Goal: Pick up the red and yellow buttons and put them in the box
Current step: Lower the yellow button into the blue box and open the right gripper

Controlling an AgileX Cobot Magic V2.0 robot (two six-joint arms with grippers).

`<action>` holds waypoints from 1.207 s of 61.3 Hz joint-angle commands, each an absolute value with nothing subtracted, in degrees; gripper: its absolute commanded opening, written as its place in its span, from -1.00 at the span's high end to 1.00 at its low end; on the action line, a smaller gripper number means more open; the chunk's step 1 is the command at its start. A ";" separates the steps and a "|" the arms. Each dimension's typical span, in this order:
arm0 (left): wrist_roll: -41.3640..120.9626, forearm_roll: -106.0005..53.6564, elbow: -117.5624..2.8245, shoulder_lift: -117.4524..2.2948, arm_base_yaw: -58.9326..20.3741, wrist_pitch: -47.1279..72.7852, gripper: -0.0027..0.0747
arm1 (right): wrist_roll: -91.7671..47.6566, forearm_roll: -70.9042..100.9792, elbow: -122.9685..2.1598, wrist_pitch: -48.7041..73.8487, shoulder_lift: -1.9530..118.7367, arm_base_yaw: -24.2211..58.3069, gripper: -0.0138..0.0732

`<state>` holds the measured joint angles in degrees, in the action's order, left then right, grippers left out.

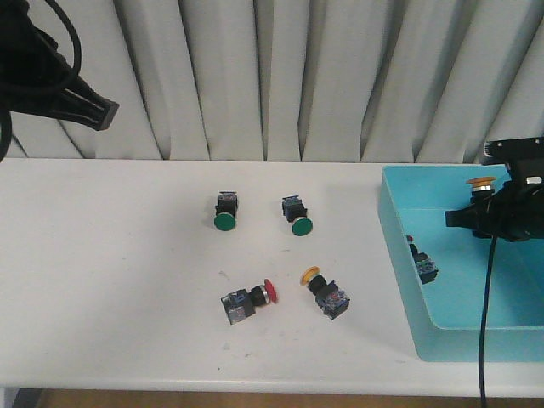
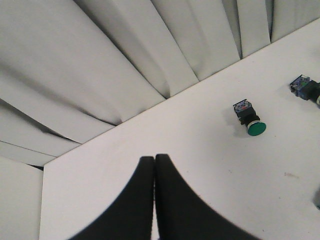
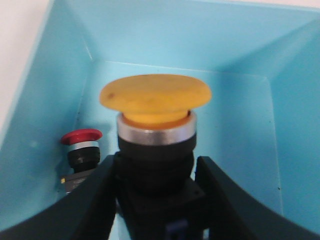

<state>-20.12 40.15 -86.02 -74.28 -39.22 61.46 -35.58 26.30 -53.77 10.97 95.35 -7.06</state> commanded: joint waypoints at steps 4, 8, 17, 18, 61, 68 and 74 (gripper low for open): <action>-21.03 42.53 -87.17 -72.70 -39.31 59.19 0.95 | -34.88 26.00 -55.54 7.44 95.18 -8.22 0.64; -21.03 42.53 -87.17 -72.70 -39.31 59.27 0.95 | -34.66 26.00 -55.54 7.39 96.08 -8.74 0.63; -21.03 41.58 -87.17 -72.70 -39.31 59.24 0.95 | -33.98 26.12 -55.54 8.07 98.37 -10.10 0.57; -21.03 41.52 -87.17 -72.70 -39.31 59.25 0.95 | -33.98 26.12 -55.54 8.14 98.59 -10.10 0.56; -21.03 41.58 -87.17 -72.70 -39.31 59.25 0.95 | -35.57 27.01 -55.54 8.68 100.81 -10.05 -0.47; -21.03 41.64 -87.17 -72.70 -39.31 59.19 0.95 | -35.65 27.71 -55.54 9.59 96.67 -10.05 -0.46; -21.03 41.64 -87.17 -72.70 -39.31 58.95 0.95 | -35.65 28.04 -55.54 10.15 91.13 -10.05 -0.44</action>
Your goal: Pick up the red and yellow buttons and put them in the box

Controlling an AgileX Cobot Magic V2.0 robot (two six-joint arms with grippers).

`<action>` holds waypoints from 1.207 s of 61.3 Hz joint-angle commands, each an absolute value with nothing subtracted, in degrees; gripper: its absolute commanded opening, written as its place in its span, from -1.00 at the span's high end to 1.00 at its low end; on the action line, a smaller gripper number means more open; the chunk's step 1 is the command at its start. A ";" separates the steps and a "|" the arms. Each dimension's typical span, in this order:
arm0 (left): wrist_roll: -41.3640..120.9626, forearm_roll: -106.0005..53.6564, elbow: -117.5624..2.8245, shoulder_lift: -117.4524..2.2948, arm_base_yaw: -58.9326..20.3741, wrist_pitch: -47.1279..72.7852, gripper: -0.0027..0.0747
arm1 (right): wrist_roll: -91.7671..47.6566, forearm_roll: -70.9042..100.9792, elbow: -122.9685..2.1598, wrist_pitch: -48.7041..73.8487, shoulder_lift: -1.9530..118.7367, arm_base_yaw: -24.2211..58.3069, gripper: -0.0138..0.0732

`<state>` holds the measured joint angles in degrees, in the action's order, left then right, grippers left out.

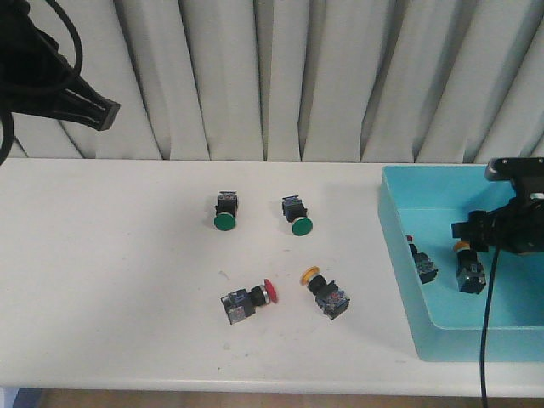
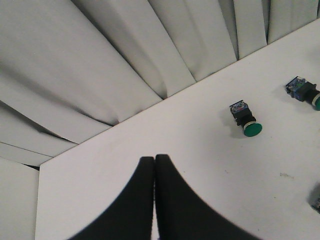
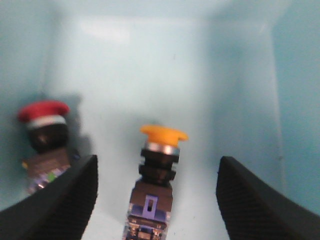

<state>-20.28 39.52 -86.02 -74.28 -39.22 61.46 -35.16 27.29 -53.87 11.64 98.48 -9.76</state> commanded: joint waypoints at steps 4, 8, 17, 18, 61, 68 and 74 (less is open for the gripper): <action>-21.03 41.64 -87.17 -72.70 -39.31 58.65 0.95 | -35.65 29.34 -55.54 10.21 86.81 -10.05 -0.42; -21.03 41.64 -87.17 -72.70 -39.31 58.06 0.95 | -35.89 30.54 -55.54 10.09 82.49 -9.70 -0.39; -21.62 41.64 -87.17 -72.70 -39.31 56.10 0.95 | -37.08 30.62 -55.54 10.30 69.92 -7.05 -0.31; -21.92 41.64 -87.17 -72.70 -39.31 55.82 0.95 | -37.21 30.61 -55.54 10.40 68.11 -6.70 -0.29; -23.48 40.80 -87.17 -72.70 -39.31 50.14 0.95 | -38.45 33.64 -55.47 13.55 41.58 -2.05 0.70; -24.06 40.61 -87.17 -72.70 -39.31 47.90 0.95 | -38.45 33.79 -55.47 13.12 41.58 -2.05 0.70; -24.06 40.55 -87.17 -72.70 -39.31 46.03 0.95 | -38.45 33.93 -55.47 13.64 41.58 -2.05 0.70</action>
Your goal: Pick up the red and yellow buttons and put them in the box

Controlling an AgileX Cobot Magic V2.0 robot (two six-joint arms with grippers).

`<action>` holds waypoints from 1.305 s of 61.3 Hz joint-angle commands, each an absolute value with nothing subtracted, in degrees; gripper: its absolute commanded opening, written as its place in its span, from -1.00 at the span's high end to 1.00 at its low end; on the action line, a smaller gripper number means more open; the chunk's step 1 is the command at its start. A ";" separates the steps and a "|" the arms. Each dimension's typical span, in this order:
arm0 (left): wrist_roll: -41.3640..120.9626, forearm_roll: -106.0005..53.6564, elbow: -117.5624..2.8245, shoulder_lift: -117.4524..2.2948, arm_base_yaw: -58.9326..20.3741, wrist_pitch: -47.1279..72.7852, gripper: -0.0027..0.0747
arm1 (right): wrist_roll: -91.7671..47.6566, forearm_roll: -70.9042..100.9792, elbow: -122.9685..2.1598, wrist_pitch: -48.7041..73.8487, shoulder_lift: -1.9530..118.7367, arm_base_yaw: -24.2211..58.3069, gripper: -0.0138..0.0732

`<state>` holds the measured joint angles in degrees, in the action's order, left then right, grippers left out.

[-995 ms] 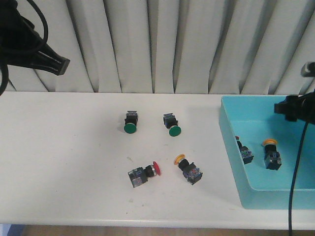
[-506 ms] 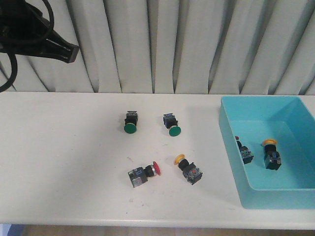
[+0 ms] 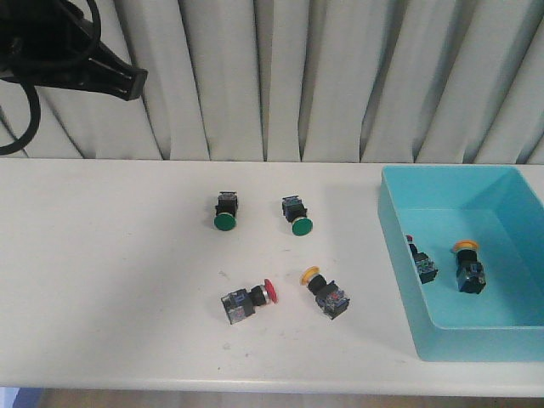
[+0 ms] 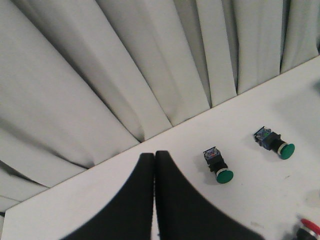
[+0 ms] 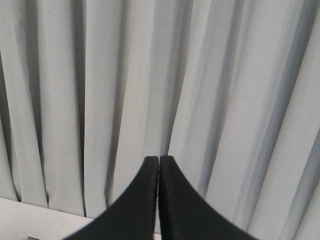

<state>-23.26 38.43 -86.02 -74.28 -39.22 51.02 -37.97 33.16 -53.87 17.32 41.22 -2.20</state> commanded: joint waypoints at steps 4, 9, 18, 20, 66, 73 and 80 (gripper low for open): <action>-24.06 40.60 -87.17 -72.70 -39.31 45.79 0.95 | -38.45 33.93 -55.47 13.64 41.58 -2.05 0.70; -24.06 39.85 -87.17 -72.70 -39.31 47.03 0.95 | -38.45 33.93 -55.47 13.64 41.58 -2.05 0.70; -24.06 40.18 -87.17 -72.70 -39.31 48.75 0.95 | -38.45 33.93 -55.47 13.64 41.58 -2.05 0.70; -24.06 40.18 -87.17 -72.70 -39.31 49.08 0.95 | -38.45 33.93 -55.47 13.64 41.58 -2.05 0.70; -16.48 27.03 -73.99 -64.56 -32.47 32.69 0.95 | -38.45 33.93 -55.47 14.21 41.58 -2.05 0.70; -15.85 22.98 -60.91 -57.95 -28.40 18.02 0.95 | -38.45 33.93 -55.47 14.48 41.58 -2.05 0.70; -15.85 18.53 -46.64 -51.32 -23.25 3.32 0.95 | -38.45 33.93 -55.47 14.49 41.58 -2.05 0.70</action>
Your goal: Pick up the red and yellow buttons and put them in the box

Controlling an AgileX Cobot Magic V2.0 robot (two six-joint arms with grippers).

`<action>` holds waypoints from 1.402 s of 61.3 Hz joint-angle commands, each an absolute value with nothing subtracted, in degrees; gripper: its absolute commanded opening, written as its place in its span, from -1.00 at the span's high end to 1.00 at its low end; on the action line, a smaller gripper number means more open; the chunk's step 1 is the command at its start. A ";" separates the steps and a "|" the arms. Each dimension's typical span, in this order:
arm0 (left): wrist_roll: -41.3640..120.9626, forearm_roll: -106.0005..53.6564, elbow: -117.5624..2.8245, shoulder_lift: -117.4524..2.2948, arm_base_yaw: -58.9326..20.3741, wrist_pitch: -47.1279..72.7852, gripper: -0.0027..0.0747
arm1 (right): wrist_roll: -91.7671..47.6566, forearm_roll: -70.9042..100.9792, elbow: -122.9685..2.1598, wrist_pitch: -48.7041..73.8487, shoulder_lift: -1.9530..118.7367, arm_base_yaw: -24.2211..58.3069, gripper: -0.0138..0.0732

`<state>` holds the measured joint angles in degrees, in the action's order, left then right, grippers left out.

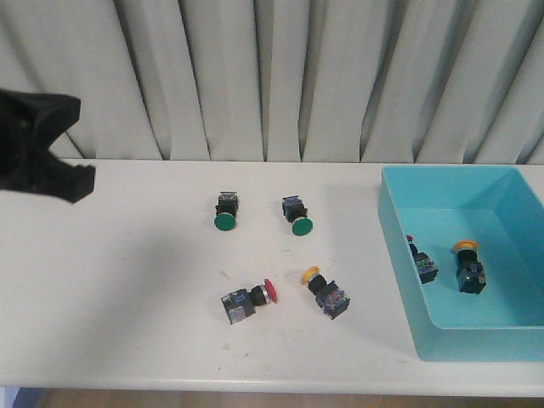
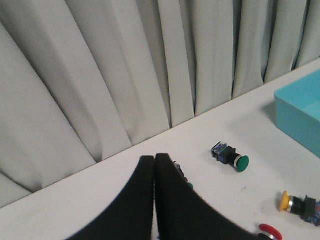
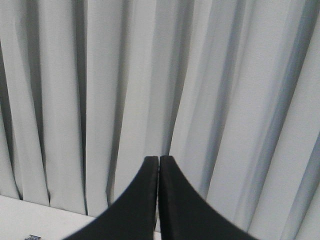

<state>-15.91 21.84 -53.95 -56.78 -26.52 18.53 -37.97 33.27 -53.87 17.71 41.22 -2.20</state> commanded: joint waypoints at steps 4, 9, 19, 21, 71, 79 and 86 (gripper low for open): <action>-15.85 16.30 -38.79 -47.85 -20.76 -4.49 0.95 | -38.45 33.93 -55.47 14.44 41.58 -2.05 0.70; -15.52 14.65 -29.24 -42.96 -18.37 -12.98 0.95 | -38.45 33.93 -55.47 14.44 41.58 -2.05 0.70; -10.77 11.25 -14.83 -33.12 -15.93 -20.08 0.95 | -38.45 33.93 -55.47 14.44 41.58 -2.05 0.70; -10.18 10.20 -12.61 -31.04 -15.49 -20.07 0.95 | -38.45 33.93 -55.47 14.44 41.58 -2.05 0.70; -7.92 7.16 4.38 1.53 1.21 0.00 0.95 | -38.45 33.93 -55.47 14.42 41.58 -2.05 0.70; -7.28 7.16 4.38 1.53 1.21 0.00 0.95 | -38.45 33.93 -55.47 14.42 41.58 -2.05 0.70; -7.28 7.10 4.38 1.53 1.21 0.00 0.95 | -38.45 33.93 -55.47 14.42 41.58 -2.05 0.70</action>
<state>-7.32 7.63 1.54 0.61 1.27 3.65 -37.97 33.27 -53.87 17.91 41.22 -2.20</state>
